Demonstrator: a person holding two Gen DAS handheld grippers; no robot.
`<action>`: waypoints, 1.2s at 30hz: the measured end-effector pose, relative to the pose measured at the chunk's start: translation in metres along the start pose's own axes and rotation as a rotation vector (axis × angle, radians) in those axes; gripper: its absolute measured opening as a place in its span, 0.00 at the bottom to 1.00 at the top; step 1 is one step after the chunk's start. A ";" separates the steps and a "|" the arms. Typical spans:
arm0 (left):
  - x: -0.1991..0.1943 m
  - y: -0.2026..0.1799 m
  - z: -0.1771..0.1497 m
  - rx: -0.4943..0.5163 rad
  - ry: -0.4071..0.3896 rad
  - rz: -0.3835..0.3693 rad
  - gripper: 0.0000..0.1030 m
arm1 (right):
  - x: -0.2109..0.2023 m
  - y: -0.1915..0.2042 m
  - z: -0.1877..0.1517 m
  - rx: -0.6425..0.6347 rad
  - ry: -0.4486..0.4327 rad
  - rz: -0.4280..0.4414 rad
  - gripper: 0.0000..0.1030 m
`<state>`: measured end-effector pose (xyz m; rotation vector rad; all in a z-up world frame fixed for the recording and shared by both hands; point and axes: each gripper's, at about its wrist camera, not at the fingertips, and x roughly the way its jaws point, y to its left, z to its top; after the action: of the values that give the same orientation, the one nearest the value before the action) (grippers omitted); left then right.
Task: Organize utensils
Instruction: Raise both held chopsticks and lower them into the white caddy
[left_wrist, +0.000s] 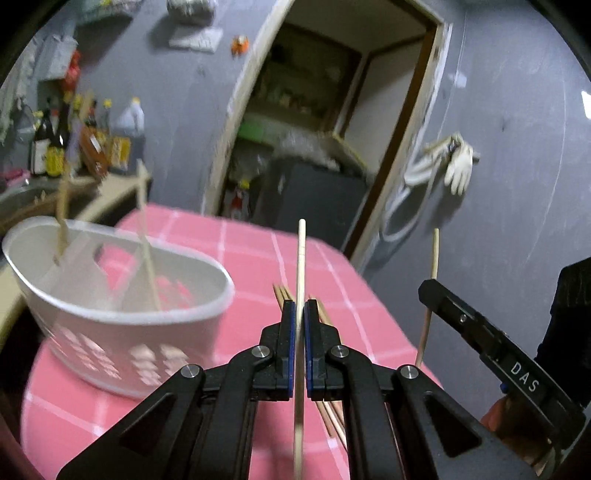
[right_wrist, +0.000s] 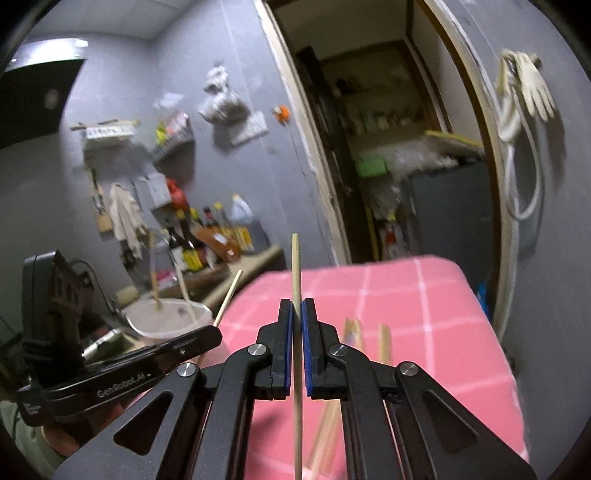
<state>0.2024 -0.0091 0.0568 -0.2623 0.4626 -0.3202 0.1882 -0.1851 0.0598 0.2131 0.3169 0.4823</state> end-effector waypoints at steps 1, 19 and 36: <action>-0.007 0.004 0.007 -0.008 -0.031 0.006 0.02 | 0.001 0.004 0.003 -0.002 -0.011 0.013 0.03; -0.067 0.151 0.105 -0.173 -0.443 0.184 0.02 | 0.066 0.089 0.054 -0.046 -0.273 0.170 0.03; -0.040 0.165 0.068 -0.128 -0.480 0.289 0.02 | 0.105 0.084 0.015 -0.083 -0.237 0.148 0.03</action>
<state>0.2399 0.1681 0.0788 -0.3797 0.0426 0.0590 0.2461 -0.0638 0.0706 0.2115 0.0497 0.6090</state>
